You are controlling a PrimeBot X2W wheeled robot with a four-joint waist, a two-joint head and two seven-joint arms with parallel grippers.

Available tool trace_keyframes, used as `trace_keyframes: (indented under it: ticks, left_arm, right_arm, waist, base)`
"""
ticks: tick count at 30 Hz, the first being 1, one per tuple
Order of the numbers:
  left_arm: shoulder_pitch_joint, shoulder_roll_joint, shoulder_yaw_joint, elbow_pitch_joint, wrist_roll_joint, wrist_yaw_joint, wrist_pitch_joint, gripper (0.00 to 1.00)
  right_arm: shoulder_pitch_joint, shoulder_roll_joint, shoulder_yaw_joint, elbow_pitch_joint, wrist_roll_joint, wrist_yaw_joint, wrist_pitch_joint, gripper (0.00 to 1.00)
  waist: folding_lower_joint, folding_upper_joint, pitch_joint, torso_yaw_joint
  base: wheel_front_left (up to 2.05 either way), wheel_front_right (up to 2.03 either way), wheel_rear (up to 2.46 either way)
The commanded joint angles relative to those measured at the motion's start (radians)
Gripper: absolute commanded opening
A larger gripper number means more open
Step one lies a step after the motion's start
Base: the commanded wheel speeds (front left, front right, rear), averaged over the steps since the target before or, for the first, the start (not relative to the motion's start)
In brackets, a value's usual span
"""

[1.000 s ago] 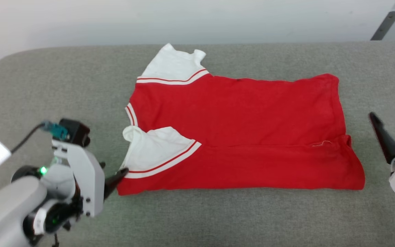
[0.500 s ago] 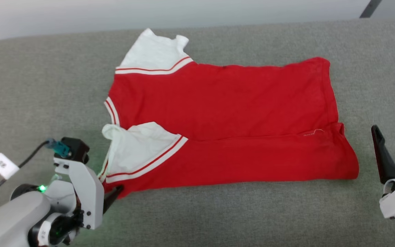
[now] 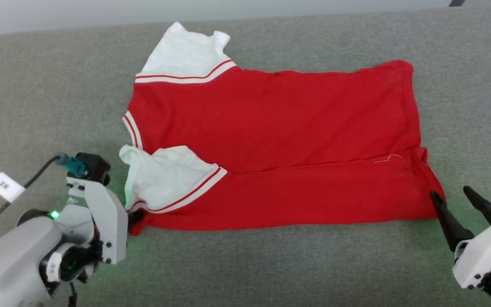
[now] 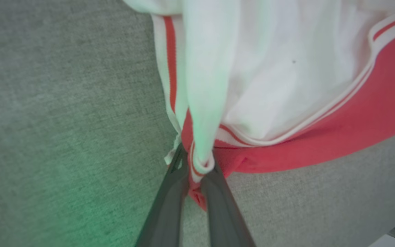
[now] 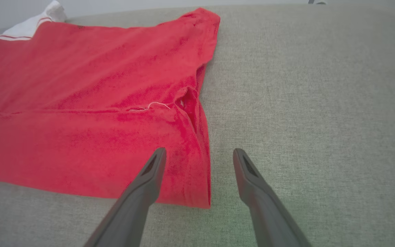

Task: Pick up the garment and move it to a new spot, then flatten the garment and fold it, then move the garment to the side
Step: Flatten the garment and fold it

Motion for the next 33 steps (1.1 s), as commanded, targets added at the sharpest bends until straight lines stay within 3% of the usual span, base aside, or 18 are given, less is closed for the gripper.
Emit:
trace_keyframes:
  ticks: [1,12,14,25,33]
  left_arm:
    - [0.015,-0.066,-0.029,0.023,0.005,-0.008,-0.003,0.0]
    - [0.0,-0.12,-0.043,0.064,0.015,-0.045,0.0,0.0]
    - [-0.002,-0.123,-0.045,0.069,0.016,-0.048,0.003,0.0]
    - [0.004,-0.091,-0.037,0.064,0.0,-0.061,0.016,0.0]
    - [0.012,0.005,-0.021,-0.047,-0.011,-0.003,0.045,0.0]
  right_arm:
    - [-0.023,-0.011,0.009,0.02,0.016,-0.001,0.036,1.0]
    - [-0.141,-0.045,0.079,0.277,0.047,-0.001,0.232,1.0]
    - [-0.158,-0.052,0.105,0.315,0.058,0.0,0.259,0.0]
    - [-0.184,-0.124,0.137,0.318,0.116,0.0,0.319,0.0]
    - [-0.143,-0.192,0.108,0.21,0.152,-0.001,0.385,0.0]
  waist:
    - [0.0001,0.0,0.003,0.008]
    - [0.0001,0.0,0.008,0.055]
    - [0.0001,0.0,0.009,0.063]
    - [0.0001,0.0,-0.021,0.079]
    - [0.0001,0.0,-0.068,0.081]
  base:
    - [0.0,0.0,0.0]
    - [0.0,0.0,0.0]
    - [0.0,0.0,0.0]
    - [0.0,0.0,0.0]
    - [0.0,0.0,0.0]
